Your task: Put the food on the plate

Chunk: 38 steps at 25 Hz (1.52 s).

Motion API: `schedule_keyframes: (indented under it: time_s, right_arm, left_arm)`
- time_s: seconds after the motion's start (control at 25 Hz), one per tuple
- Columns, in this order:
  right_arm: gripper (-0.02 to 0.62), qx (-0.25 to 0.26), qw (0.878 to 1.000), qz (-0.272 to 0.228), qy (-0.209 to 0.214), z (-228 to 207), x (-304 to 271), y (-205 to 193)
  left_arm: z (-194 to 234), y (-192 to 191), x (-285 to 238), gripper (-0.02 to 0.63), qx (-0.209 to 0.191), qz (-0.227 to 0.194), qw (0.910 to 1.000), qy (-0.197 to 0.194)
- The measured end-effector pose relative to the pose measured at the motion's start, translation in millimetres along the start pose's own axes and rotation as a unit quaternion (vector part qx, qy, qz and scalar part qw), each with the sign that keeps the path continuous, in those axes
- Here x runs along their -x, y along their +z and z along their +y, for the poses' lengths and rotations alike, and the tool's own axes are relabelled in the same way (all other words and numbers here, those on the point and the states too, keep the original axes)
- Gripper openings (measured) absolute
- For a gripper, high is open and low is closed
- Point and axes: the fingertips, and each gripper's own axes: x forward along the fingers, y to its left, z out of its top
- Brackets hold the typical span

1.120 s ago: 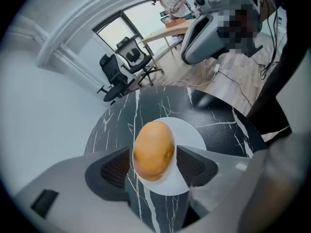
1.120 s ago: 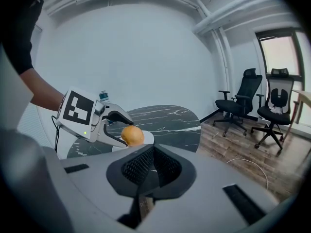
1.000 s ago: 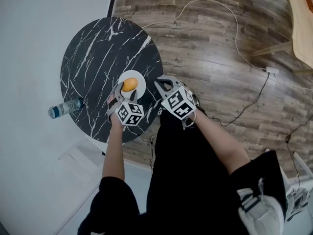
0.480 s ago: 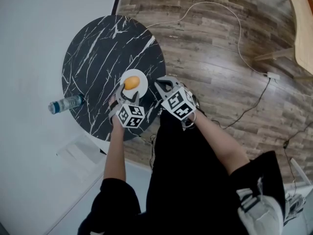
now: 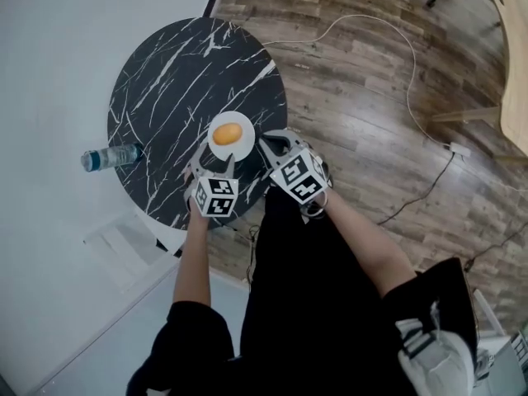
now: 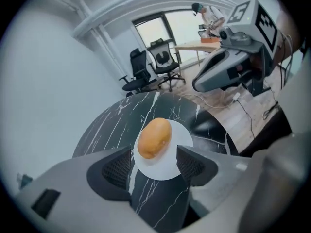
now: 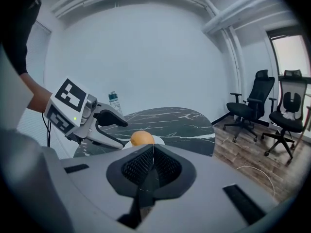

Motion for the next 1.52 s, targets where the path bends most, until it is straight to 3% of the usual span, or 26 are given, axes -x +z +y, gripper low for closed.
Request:
schedule_keyframes:
  time_s: [0.12,0.24,0.36,0.44,0.64,0.84,1.0,1.24,1.4,1.52]
  right_arm:
    - [-0.003,0.009,1.000,-0.003,0.010,5.9,-1.7,6.5]
    - [-0.003,0.010,1.000,-0.013,0.014,12.7,-5.4,19.4]
    - [-0.003,-0.001,0.999,-0.033,0.017,22.3,-5.4,36.3]
    - [-0.003,0.007,0.999,-0.041,0.021,24.7,-1.6,45.4]
    - [-0.003,0.033,0.998,-0.053,0.025,37.1,5.6,68.3]
    - [-0.003,0.045,0.994,-0.092,0.022,48.6,31.0,104.3]
    - [-0.003,0.048,0.991,-0.128,0.007,57.0,58.7,134.6]
    - [-0.003,0.086,0.974,-0.210,-0.025,91.0,109.2,199.8]
    - [-0.003,0.094,0.969,-0.225,-0.047,127.5,136.8,214.3]
    - [-0.003,0.106,0.966,-0.232,-0.046,154.8,151.9,219.9]
  left_arm:
    - [5.0,-4.4,7.6,0.284,0.119,-0.011,0.9928,-0.011]
    - [16.6,-8.5,22.4,0.248,0.229,-0.034,0.9728,-0.011]
    - [32.5,-17.2,41.4,0.081,0.286,-0.048,0.9564,0.035]
    - [32.4,-17.7,50.8,0.002,0.317,-0.062,0.9445,0.061]
    - [29.2,-12.0,80.9,0.000,0.419,-0.117,0.8975,0.071]
    - [42.2,-11.7,130.5,0.000,0.453,-0.165,0.8665,0.131]
    - [54.9,4.2,184.2,0.000,0.460,-0.221,0.8472,0.146]
    - [65.3,27.2,260.1,0.000,0.410,-0.290,0.8460,0.178]
    - [60.0,22.2,304.4,0.000,0.403,-0.323,0.8388,0.172]
    - [55.8,10.5,329.2,0.000,0.389,-0.329,0.8394,0.188]
